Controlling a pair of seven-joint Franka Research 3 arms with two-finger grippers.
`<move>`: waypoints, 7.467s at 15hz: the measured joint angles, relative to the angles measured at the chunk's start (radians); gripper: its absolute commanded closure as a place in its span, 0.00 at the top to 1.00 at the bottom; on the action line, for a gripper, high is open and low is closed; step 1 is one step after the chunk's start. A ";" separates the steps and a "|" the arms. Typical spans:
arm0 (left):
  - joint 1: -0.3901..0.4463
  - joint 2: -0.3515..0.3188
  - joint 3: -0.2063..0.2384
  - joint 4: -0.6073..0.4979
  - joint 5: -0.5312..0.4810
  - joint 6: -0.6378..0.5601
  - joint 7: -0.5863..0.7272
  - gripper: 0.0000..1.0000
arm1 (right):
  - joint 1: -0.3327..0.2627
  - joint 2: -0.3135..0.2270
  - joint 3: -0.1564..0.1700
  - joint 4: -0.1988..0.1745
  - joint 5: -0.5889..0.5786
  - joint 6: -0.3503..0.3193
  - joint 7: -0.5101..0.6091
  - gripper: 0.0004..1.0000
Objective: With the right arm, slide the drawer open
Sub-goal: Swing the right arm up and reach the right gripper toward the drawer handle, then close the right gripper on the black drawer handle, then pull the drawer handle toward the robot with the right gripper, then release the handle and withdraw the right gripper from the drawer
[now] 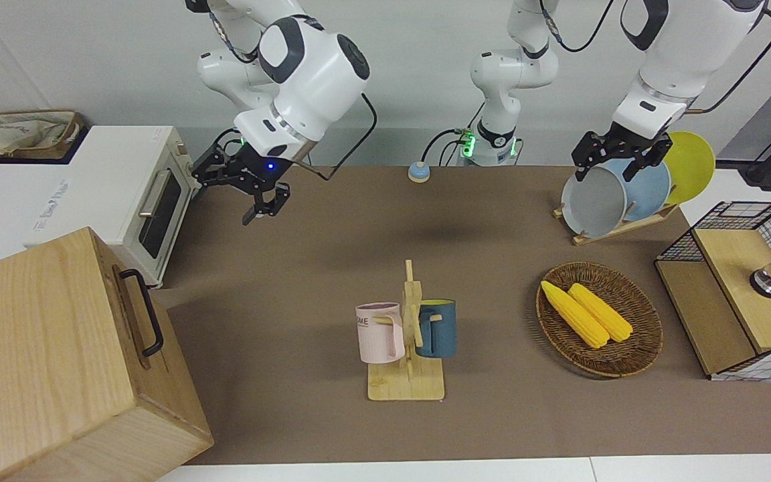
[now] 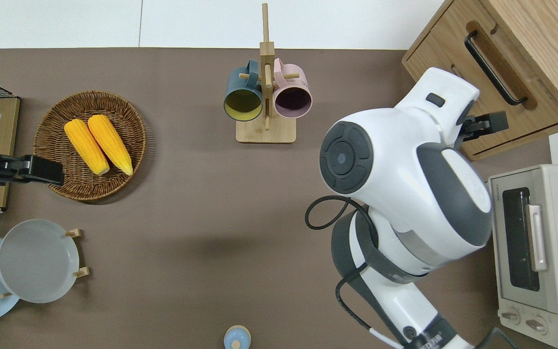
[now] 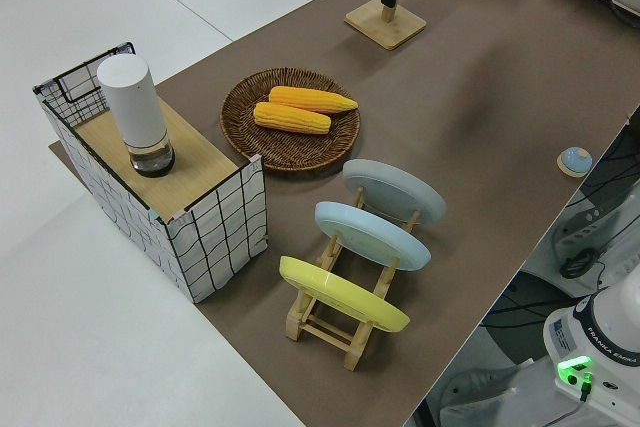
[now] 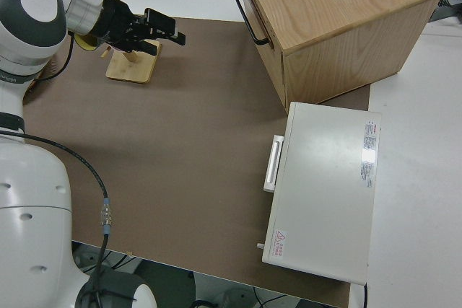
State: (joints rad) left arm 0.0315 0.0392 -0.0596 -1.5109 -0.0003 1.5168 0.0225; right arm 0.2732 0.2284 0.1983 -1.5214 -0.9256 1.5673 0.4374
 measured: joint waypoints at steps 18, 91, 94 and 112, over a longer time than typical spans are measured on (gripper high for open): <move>0.000 0.000 0.000 0.000 0.000 0.000 0.000 0.99 | -0.126 0.229 0.004 -0.143 -0.759 0.169 0.035 0.99; 0.000 0.000 0.000 0.000 0.000 0.000 0.000 0.99 | 0.328 0.254 0.021 -0.007 -0.362 -0.179 0.031 0.99; 0.000 0.000 0.000 0.000 0.000 0.000 0.000 0.99 | 0.333 0.235 0.016 0.071 -0.216 -0.180 0.052 0.99; 0.000 0.000 0.000 0.000 0.000 0.000 0.000 0.99 | -0.137 -0.093 -0.004 0.188 0.731 -0.009 0.018 0.99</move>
State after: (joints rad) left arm 0.0315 0.0392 -0.0596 -1.5109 -0.0003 1.5168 0.0225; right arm 0.1361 0.1353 0.1946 -1.3333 -0.1945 1.5586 0.4553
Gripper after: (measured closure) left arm 0.004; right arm 0.013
